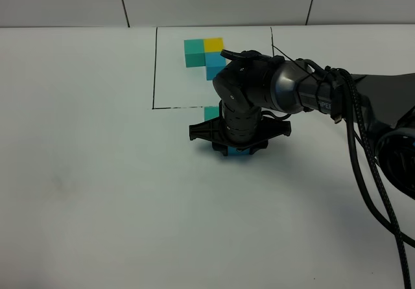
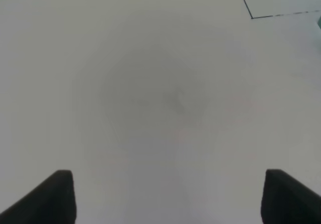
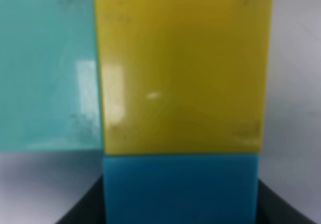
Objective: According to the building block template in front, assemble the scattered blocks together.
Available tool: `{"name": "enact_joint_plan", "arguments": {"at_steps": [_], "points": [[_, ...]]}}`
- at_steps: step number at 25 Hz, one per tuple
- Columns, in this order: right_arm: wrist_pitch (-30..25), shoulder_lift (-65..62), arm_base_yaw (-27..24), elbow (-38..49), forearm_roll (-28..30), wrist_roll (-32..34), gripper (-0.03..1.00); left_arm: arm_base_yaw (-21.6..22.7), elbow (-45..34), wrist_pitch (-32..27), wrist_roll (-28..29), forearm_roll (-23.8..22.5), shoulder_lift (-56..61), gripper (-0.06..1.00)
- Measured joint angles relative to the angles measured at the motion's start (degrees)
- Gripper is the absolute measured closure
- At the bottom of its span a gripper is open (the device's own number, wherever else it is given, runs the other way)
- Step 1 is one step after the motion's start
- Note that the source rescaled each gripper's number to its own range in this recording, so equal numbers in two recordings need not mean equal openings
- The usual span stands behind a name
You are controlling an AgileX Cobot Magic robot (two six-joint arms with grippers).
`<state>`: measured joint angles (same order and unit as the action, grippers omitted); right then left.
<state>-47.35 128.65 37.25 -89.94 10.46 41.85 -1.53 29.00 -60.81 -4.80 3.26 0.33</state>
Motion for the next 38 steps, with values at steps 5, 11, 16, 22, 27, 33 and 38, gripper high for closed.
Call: {"name": "enact_joint_plan", "arguments": {"at_steps": [5,11,16,22,27,33,38], "points": [[0.0,0.0,0.0,0.0,0.0,-0.9,0.96,0.0,0.0,0.0,0.0,0.0,0.0,0.12],[0.0,0.0,0.0,0.0,0.1,-1.4,0.88,0.0,0.0,0.0,0.0,0.0,0.0,0.12],[-1.0,-0.6,-0.5,0.0,0.3,-1.3,0.54,0.0,0.0,0.0,0.0,0.0,0.0,0.12],[-1.8,-3.4,-0.5,0.5,0.2,-2.4,0.26,0.0,0.0,0.0,0.0,0.0,0.0,0.12],[-3.4,-7.9,-1.1,0.5,0.0,-5.4,0.17,0.0,0.0,0.0,0.0,0.0,0.0,0.12],[-4.2,-12.5,-9.0,2.6,-2.3,-12.9,0.16,0.0,0.0,0.0,0.0,0.0,0.0,0.12],[-2.0,-14.9,-16.0,8.8,-3.0,-19.4,0.16,0.0,0.0,0.0,0.0,0.0,0.0,0.12]]}}
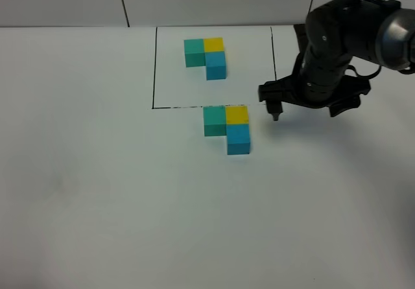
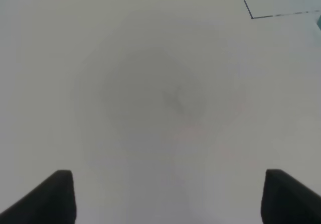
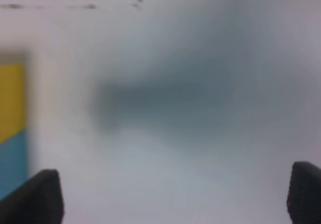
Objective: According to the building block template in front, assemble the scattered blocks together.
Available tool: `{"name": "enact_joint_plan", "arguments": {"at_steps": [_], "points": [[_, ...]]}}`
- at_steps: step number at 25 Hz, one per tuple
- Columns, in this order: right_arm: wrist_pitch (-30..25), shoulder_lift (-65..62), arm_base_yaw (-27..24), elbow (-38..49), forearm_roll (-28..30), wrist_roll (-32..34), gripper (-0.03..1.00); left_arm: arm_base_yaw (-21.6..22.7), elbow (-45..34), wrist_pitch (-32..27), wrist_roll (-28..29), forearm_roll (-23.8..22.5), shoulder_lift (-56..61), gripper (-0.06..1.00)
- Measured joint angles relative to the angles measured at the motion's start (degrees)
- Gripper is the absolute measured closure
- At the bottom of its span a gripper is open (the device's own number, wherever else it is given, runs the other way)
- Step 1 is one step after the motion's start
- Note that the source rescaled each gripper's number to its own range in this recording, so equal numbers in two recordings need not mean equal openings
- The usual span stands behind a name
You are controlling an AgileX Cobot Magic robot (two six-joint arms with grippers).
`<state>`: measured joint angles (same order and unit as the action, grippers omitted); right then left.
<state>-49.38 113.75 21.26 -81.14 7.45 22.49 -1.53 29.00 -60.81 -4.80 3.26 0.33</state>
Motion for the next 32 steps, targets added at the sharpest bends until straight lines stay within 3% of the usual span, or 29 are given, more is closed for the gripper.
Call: {"name": "enact_joint_plan", "arguments": {"at_steps": [12,17,29,32], "points": [[6.6,-11.1,-19.0,13.4,-1.3,-11.9,0.16,0.0,0.0,0.0,0.0,0.0,0.0,0.12],[10.2,-20.7,-22.5,21.1,-1.3,-15.3,0.16,0.0,0.0,0.0,0.0,0.0,0.0,0.12],[-3.5,-49.8,-22.5,35.2,-1.5,-16.0,0.16,0.0,0.0,0.0,0.0,0.0,0.0,0.12],[-6.3,-58.8,-22.5,38.7,-1.3,-17.0,0.12,0.0,0.0,0.0,0.0,0.0,0.0,0.12]]}}
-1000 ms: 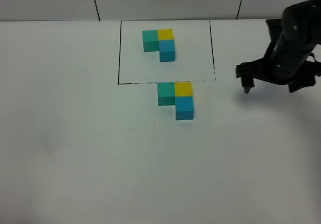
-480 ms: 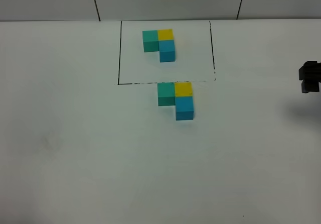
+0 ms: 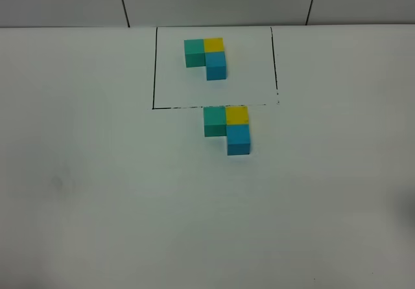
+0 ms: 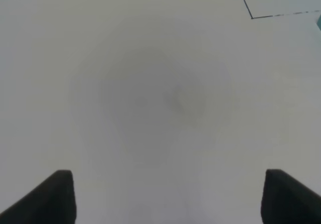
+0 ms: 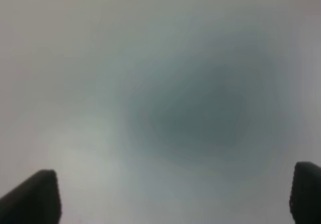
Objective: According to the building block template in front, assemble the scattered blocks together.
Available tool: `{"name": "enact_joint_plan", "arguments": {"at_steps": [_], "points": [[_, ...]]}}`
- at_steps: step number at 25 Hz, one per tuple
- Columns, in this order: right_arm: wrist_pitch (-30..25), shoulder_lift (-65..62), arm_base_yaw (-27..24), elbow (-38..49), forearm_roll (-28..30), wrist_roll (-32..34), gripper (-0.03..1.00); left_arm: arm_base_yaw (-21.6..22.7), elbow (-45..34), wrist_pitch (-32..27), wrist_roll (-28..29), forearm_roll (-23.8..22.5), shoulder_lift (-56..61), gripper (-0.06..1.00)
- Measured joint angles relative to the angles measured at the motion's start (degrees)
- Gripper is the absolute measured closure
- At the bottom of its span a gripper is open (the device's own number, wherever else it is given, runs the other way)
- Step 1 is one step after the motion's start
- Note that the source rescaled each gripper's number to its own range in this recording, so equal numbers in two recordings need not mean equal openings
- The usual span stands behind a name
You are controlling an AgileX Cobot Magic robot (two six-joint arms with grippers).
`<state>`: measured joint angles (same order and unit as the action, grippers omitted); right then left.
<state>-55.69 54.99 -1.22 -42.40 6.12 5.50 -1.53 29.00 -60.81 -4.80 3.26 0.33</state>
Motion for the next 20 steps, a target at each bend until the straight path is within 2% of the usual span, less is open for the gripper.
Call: {"name": "enact_joint_plan", "arguments": {"at_steps": [2,5,10,20], "points": [[-2.1,-6.5,0.0,2.3,0.0,-1.2,0.03,0.0,0.0,0.0,0.0,0.0,0.0,0.12],[-4.0,-15.6,0.0,5.2,0.0,-2.9,-0.02,0.0,0.0,0.0,0.0,0.0,0.0,0.12],[-7.3,-27.1,0.0,8.3,-0.6,-2.7,-0.03,0.0,0.0,0.0,0.0,0.0,0.0,0.12],[-6.5,-44.7,2.0,13.3,-2.4,-3.6,-0.03,0.0,0.0,0.0,0.0,0.0,0.0,0.12]]}}
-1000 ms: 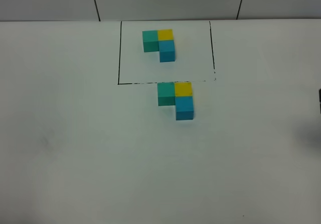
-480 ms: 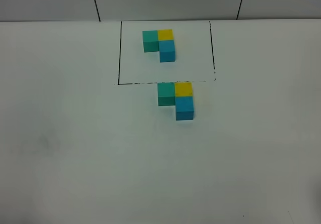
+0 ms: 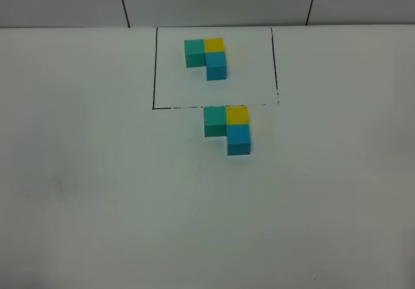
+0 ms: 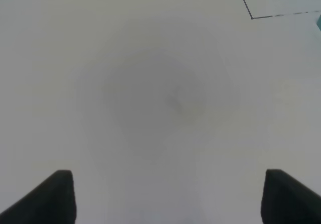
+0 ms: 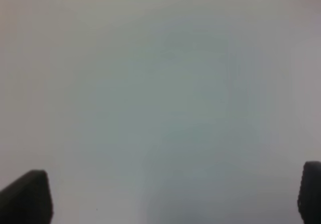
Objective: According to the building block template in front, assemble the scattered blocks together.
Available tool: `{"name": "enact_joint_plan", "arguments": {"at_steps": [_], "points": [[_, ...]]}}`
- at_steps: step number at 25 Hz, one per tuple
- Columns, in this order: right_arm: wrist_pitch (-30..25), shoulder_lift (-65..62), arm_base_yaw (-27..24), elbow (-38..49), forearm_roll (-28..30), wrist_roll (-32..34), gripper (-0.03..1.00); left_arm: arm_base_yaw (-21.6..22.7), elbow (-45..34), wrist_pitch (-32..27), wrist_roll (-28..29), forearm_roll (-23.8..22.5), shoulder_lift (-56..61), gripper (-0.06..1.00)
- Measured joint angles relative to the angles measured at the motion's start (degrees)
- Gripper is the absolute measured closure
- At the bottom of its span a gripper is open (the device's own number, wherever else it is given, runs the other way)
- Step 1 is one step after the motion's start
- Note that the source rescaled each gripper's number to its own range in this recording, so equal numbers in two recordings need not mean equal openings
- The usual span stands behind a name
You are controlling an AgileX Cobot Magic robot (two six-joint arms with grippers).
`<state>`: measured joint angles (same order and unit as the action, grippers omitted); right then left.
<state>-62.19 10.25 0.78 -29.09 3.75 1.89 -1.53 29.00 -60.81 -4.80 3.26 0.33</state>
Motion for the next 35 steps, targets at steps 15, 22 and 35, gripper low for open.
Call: {"name": "enact_joint_plan", "arguments": {"at_steps": [15,22,35], "points": [[0.7,-9.7,1.1,0.2,-0.1,-0.4,-0.03,0.0,0.0,0.0,0.0,0.0,0.0,0.12],[0.7,-9.7,1.1,0.2,-0.1,-0.4,-0.03,0.0,0.0,0.0,0.0,0.0,0.0,0.12],[0.8,-9.7,1.1,0.2,-0.1,-0.3,0.02,0.0,0.0,0.0,0.0,0.0,0.0,0.12]]}}
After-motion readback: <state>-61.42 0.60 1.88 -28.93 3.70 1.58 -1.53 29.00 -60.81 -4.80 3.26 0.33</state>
